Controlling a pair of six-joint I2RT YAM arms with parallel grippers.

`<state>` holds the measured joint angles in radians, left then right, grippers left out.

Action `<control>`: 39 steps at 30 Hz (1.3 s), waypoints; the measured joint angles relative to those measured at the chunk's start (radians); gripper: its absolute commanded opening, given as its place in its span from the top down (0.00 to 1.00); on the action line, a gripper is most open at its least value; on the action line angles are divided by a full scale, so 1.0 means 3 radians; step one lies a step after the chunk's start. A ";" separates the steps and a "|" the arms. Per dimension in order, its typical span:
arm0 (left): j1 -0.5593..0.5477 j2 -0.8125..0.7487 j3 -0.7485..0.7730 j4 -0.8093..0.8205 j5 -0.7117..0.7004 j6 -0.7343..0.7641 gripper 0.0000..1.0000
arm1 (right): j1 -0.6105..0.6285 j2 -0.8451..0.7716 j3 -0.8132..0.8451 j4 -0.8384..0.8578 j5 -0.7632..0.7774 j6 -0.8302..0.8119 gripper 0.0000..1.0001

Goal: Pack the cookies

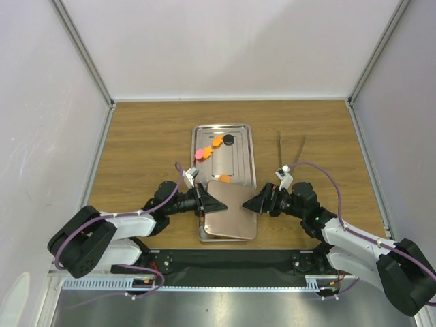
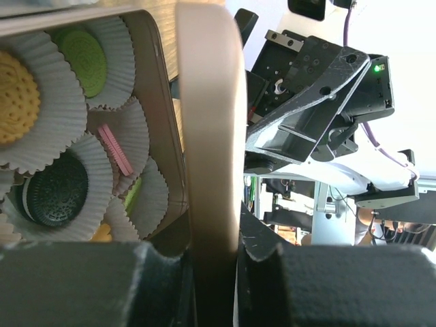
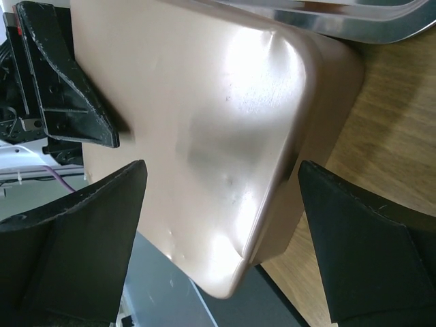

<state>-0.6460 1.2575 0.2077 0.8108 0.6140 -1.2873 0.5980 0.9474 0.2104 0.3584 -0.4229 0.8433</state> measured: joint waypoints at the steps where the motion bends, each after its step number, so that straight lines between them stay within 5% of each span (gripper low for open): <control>1: 0.0006 0.0018 -0.0003 0.0013 0.0004 -0.0001 0.78 | 0.0006 0.0000 0.0000 -0.0001 0.0022 -0.0003 0.04; 26: 0.0202 0.0201 -0.0109 0.0296 0.0153 -0.0055 0.57 | 0.0158 0.0332 0.0126 -0.0128 0.0211 -0.0079 0.19; 39: 0.0422 -0.0354 -0.0128 -0.0336 0.0159 0.0234 0.51 | 0.0210 0.0366 0.0184 -0.0172 0.0342 -0.0108 0.27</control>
<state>-0.5194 1.1515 0.1692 0.7101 0.6617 -1.2171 0.6609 1.0573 0.2657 0.3069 -0.3202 0.8108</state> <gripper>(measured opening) 0.485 0.744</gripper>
